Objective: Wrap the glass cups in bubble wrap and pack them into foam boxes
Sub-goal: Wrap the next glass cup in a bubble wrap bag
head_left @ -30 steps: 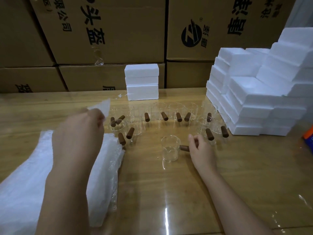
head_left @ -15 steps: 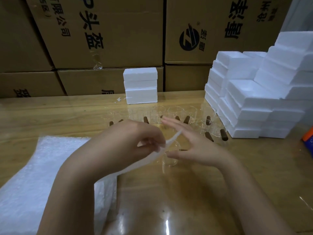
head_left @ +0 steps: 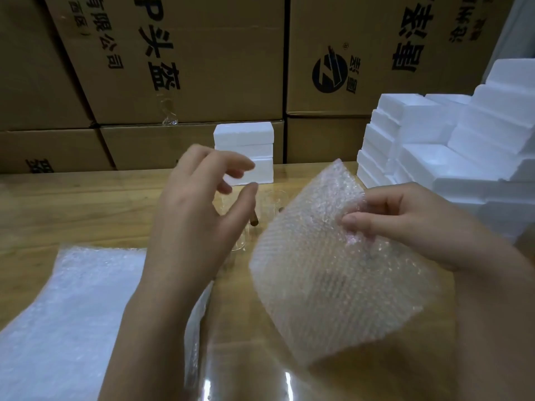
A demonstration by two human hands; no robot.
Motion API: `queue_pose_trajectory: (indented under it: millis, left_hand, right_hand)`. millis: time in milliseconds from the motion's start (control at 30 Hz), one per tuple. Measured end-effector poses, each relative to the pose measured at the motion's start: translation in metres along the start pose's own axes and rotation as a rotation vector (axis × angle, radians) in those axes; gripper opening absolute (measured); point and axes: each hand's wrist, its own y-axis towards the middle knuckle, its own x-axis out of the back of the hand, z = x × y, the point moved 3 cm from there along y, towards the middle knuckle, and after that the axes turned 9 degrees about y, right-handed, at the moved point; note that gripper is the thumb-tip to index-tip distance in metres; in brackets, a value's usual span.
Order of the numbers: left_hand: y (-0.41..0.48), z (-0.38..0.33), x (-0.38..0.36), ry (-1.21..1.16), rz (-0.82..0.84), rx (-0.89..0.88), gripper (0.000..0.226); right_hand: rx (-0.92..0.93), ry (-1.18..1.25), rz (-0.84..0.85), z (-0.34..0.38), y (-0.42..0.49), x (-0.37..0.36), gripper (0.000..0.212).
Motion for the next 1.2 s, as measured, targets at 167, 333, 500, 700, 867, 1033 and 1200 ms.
queue_pose_trajectory:
  millis: [167,333,500,700,867,1033,1200]
  left_hand:
    - [-0.004,0.001,-0.023,-0.165,0.245,0.12,0.01]
    - [-0.006,0.012,-0.04,-0.116,0.473,0.232,0.019]
    - [-0.006,0.022,-0.048,-0.165,0.463,0.273,0.017]
    - [-0.004,0.026,-0.037,-0.291,0.258,0.13,0.074]
    - [-0.003,0.019,-0.038,-0.303,0.305,0.061,0.099]
    - [-0.003,0.015,-0.038,-0.328,0.263,0.066,0.038]
    - [-0.001,0.015,-0.034,-0.133,0.007,0.064,0.007]
  right_hand:
    - [-0.176,-0.226,-0.221,-0.024,0.016,0.001,0.019]
    - [-0.09,-0.431,-0.365,-0.019,0.019,-0.008,0.017]
    - [0.195,-0.576,-0.435,0.006,0.016,-0.022,0.016]
    - [0.463,-0.606,-0.414,0.023,0.009,-0.034,0.02]
    - [0.616,-0.526,-0.351,0.026,0.009,-0.039,0.021]
    - [0.727,-0.462,-0.477,0.027,0.008,-0.038,0.029]
    - [0.659,-0.122,-0.891,0.024,0.003,-0.034,0.023]
